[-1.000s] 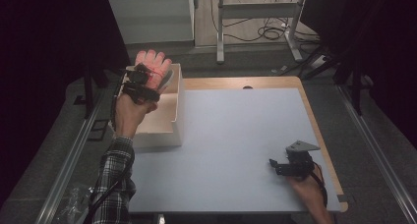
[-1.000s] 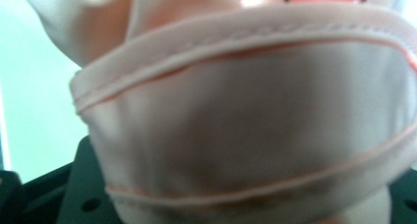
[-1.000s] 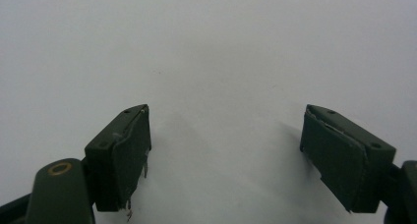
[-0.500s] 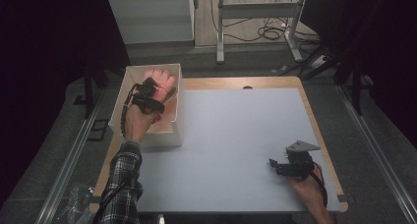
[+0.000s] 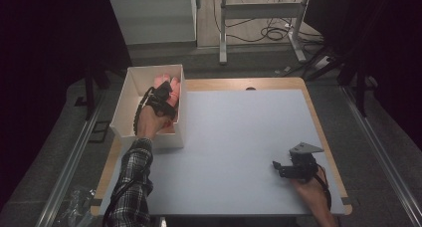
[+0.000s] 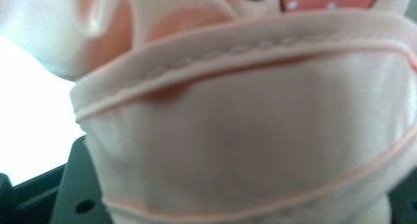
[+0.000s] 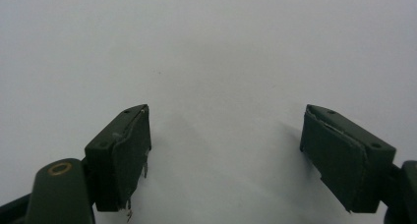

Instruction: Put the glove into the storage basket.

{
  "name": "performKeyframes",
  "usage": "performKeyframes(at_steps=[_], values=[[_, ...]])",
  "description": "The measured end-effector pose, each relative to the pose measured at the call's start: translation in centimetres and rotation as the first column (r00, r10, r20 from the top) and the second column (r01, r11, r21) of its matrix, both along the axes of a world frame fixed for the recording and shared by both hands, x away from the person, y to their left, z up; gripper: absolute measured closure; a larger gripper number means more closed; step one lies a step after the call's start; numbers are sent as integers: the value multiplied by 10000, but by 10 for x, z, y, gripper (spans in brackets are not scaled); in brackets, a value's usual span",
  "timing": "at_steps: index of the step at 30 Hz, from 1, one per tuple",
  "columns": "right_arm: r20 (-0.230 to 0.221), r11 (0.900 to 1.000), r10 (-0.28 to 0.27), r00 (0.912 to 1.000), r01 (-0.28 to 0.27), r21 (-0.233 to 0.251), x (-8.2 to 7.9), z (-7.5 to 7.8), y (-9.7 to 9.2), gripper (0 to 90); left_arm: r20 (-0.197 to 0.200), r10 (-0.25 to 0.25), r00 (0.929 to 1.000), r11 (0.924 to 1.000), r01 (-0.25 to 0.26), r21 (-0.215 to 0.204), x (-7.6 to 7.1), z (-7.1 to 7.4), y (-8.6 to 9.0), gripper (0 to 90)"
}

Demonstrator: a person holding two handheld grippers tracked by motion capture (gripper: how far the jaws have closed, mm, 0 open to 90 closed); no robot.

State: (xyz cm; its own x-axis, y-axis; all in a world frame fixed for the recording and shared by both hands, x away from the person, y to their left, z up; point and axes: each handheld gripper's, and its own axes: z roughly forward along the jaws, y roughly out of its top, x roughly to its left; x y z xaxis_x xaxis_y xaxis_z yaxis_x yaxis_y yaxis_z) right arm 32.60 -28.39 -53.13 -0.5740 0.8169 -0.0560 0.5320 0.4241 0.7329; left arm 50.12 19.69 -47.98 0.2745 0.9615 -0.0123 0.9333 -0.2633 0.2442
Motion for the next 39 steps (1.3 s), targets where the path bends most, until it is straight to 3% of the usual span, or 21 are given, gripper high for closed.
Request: performKeyframes(at_steps=[3, 8, 13, 20, 26, 33, 39], values=[[-2, 10000, -2, 10000, 2, 0, 0, 0, 0, 195, -376, -31, 9993, 10000, 33, 33, 4, -6, 0, 335], [0, 10000, 0, 10000, 0, -3, 0, 0, 0, 195, -654, -107, 9978, 9998, 118, 164, 9, -18, -2, 249], [4, 10000, -4, 10000, 4, 6, 0, 0, 0, 195, -1052, -946, 9899, 9955, 950, -14, 9, -21, -3, 105], [1, 10000, 2, 10000, -2, 0, 0, 0, 0, 195, -790, -900, 9928, 9920, 823, -957, 5, -13, 8, 41], [1, 10000, -2, 10000, 2, 0, 0, 0, 0, 195, -381, -787, 9962, 9920, 745, -1018, -2, 0, 16, 33], [7, 10000, -1, 10000, 1, -2, 0, 0, 0, 195, -94, -561, 9984, 9938, 550, -971, -9, 4, 22, 27], [7, 10000, -1, 10000, 1, -1, 0, 0, 0, 195, 405, -432, 9982, 9935, 471, -1034, -17, 13, 30, 30]])
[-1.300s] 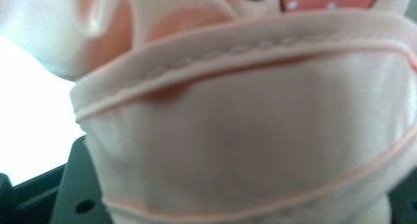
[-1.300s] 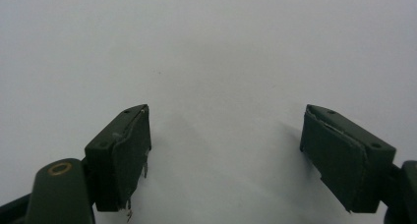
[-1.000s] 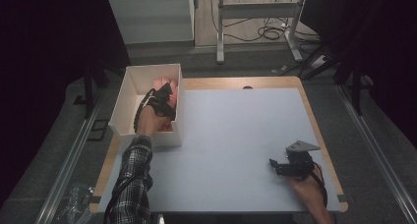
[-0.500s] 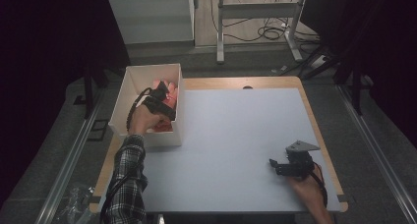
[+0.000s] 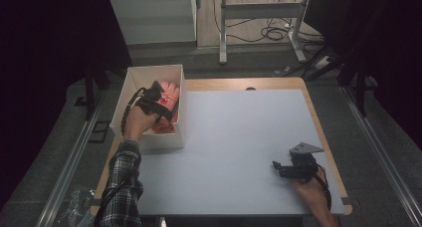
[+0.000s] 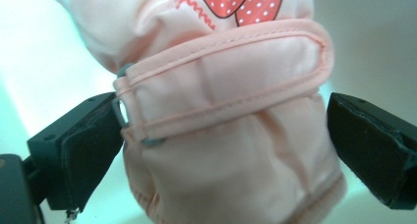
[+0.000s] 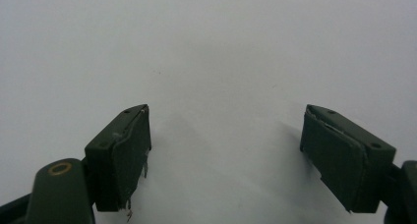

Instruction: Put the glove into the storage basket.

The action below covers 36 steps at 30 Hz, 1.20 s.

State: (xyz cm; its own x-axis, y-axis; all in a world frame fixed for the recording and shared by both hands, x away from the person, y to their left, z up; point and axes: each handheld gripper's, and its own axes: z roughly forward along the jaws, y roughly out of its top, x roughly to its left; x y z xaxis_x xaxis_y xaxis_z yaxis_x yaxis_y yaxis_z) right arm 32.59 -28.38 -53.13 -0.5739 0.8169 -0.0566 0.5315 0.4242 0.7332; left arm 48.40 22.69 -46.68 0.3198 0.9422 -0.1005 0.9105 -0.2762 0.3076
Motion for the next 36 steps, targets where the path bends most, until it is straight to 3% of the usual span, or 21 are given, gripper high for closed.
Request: performKeyframes(at_steps=[13, 20, 28, 36], values=[[1, 10000, -5, 10000, 5, -10, 0, 0, 0, 195, 234, -7, 9997, 9969, 25, -786, -12, 7, 11, 47], [0, 10000, -7, 10000, 7, -9, 0, 0, 0, 195, 751, 22, 9972, 9963, 42, -855, -18, 16, 14, 43], [0, 10000, -7, 10000, 7, -8, 0, 0, 0, 195, 1614, -19, 9869, 9966, 151, -807, -30, 26, 15, 34], [2, 10000, -10, 10000, 10, -12, 0, 0, 0, 195, 2463, -288, 9688, 9929, 561, -1045, -51, 37, 12, 32]])
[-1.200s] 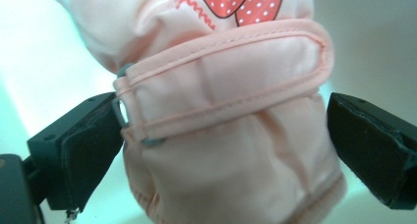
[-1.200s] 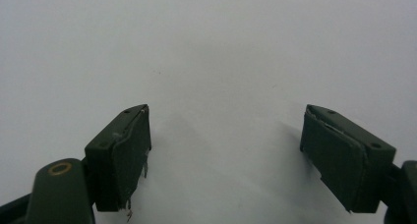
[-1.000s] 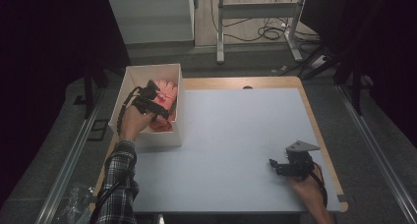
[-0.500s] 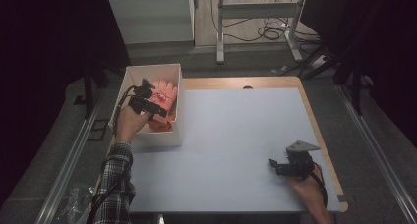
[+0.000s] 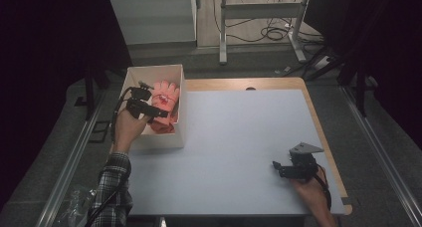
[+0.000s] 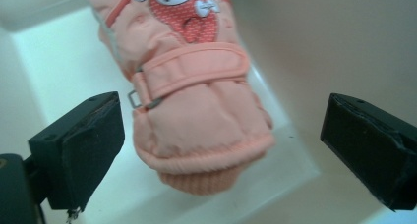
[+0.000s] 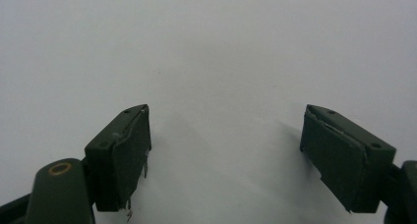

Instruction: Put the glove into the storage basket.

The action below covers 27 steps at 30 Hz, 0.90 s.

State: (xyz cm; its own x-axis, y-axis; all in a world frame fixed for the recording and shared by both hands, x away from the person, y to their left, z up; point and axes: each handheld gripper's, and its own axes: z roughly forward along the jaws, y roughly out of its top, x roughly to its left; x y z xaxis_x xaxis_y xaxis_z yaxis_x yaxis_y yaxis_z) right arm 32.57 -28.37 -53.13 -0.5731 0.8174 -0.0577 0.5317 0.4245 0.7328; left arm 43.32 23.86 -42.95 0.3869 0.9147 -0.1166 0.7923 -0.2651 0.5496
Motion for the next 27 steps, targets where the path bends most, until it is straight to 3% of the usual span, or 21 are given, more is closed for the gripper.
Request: performKeyframes(at_steps=[8, 18, 27], values=[[2, 10000, -2, 10000, 2, -5, 0, 0, 0, 195, 823, -571, 9950, 9983, 578, -58, -27, 9, -7, 25], [-2, 10000, 6, 10000, -6, -29, 0, 0, 0, 195, 1707, -1085, 9793, 9940, 1091, 56, -62, 12, -21, 16], [15, 10000, 18, 10000, -18, -39, 0, 0, 0, 195, 1979, -1471, 9691, 9875, 1552, -263, -84, 5, -27, 5]])
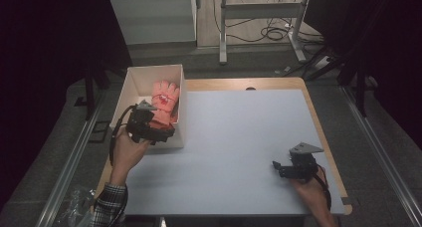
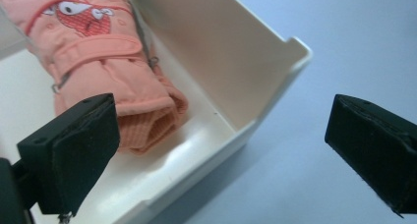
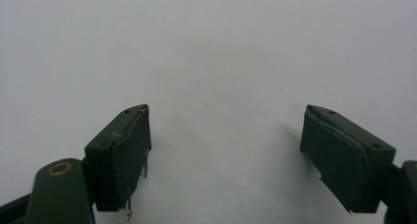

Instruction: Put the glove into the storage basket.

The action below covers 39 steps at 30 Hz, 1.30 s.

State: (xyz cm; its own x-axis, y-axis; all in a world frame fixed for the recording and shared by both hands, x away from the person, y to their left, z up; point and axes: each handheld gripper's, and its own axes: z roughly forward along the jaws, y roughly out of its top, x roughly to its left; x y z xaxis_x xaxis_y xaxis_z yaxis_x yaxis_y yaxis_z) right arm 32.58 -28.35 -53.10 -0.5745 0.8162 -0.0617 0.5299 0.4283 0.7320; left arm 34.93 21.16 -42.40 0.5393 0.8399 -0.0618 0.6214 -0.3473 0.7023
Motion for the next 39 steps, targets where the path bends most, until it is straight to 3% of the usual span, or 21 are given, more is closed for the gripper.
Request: performKeyframes(at_steps=[15, 21, 27, 33, 39], values=[[-3, 10000, -6, 10000, 6, 2, 0, 0, 0, 194, 199, -693, 9974, 9971, 699, -294, -24, -13, -13, 4], [3, 10000, -2, 10000, 2, -2, 0, 0, 0, 194, 183, -1416, 9897, 9874, 1426, -686, -30, -21, -26, 1], [5, 10000, -3, 10000, 3, -3, 0, 0, 0, 194, 288, -2078, 9777, 9732, 2096, -944, -34, -29, -43, 0], [-29, 10000, -17, 10000, 17, 35, 0, 0, 0, 193, 340, -2451, 9689, 9612, 2474, -1219, -35, -39, -60, 0], [-50, 10000, -26, 10000, 26, 22, 1, 0, 0, 188, 287, -2790, 9599, 9518, 2804, -1241, -35, -47, -76, 0]])
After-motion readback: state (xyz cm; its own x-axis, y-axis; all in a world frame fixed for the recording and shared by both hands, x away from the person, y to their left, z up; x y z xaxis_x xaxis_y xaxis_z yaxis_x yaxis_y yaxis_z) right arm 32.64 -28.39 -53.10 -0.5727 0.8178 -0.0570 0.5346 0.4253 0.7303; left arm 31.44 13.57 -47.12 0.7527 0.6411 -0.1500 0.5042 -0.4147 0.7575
